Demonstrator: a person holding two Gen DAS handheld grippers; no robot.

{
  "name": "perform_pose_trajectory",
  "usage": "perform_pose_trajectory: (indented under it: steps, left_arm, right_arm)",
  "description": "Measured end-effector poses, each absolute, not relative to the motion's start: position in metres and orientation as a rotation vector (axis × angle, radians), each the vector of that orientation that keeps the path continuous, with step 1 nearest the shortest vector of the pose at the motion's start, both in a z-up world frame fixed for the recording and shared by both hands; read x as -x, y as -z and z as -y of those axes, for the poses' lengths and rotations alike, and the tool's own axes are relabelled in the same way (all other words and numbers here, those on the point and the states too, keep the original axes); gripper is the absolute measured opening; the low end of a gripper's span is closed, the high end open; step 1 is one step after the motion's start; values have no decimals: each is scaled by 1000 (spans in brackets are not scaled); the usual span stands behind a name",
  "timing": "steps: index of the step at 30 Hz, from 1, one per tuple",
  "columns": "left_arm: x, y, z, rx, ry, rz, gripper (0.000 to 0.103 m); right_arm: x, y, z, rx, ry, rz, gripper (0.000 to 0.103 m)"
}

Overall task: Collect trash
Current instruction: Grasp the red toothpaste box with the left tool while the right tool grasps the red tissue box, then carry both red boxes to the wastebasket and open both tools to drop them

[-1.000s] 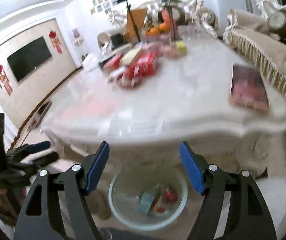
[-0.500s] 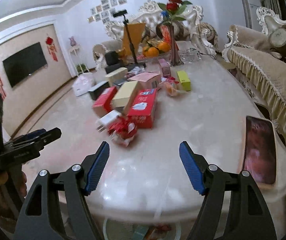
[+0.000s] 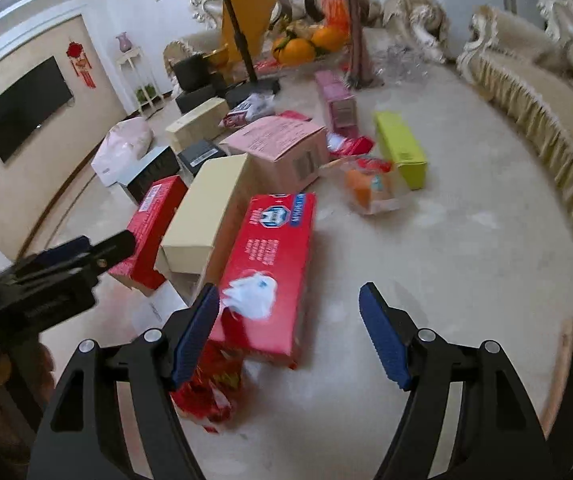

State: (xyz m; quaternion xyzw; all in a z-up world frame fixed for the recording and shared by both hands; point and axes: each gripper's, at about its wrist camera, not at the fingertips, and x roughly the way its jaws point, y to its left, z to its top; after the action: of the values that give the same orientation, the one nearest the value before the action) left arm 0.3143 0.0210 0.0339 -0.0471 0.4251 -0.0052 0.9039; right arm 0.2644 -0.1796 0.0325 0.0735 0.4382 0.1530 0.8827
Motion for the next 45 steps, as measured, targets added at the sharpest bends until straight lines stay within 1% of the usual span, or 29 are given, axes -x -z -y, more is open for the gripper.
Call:
perform_pose_trajectory:
  steps: [3, 6, 9, 19, 27, 29, 30, 31, 32, 33, 39, 45]
  left_arm:
    - [-319, -31, -27, 130, 25, -878, 86]
    - [-321, -32, -29, 106, 29, -877, 86]
    - [-324, -34, -31, 93, -4, -879, 86]
    - [-334, -26, 0, 29, 18, -918, 86]
    - [-347, -17, -12, 149, 32, -929, 85]
    - [-345, -14, -20, 209, 87, -933, 74]
    - [-344, -14, -22, 218, 96, -931, 61]
    - [-344, -14, -24, 212, 98, -933, 43]
    - [-345, -14, -23, 210, 114, -936, 37]
    - [-344, -14, -21, 204, 131, -938, 35]
    - [-328, -25, -16, 212, 181, -888, 34]
    - [-298, -55, -34, 234, 185, -788, 34]
  right_arm:
    - [-269, -29, 174, -130, -313, -925, 69]
    - [-273, -24, 169, -119, -315, -954, 69]
    - [-272, -22, 162, -39, -286, -949, 69]
    - [-276, -12, 173, -12, -248, -946, 69]
    - [-284, -11, 168, 15, -246, -934, 68]
    - [-285, -11, 169, 16, -245, -934, 68]
    - [-285, -11, 169, 16, -243, -933, 67]
    - [-284, -11, 168, 24, -239, -932, 63]
    - [-283, -12, 167, 40, -232, -928, 57]
    - [-282, -13, 166, 46, -227, -923, 45]
    - [-274, -16, 175, -58, -268, -909, 45]
    - [-253, -42, 193, -168, -313, -832, 45]
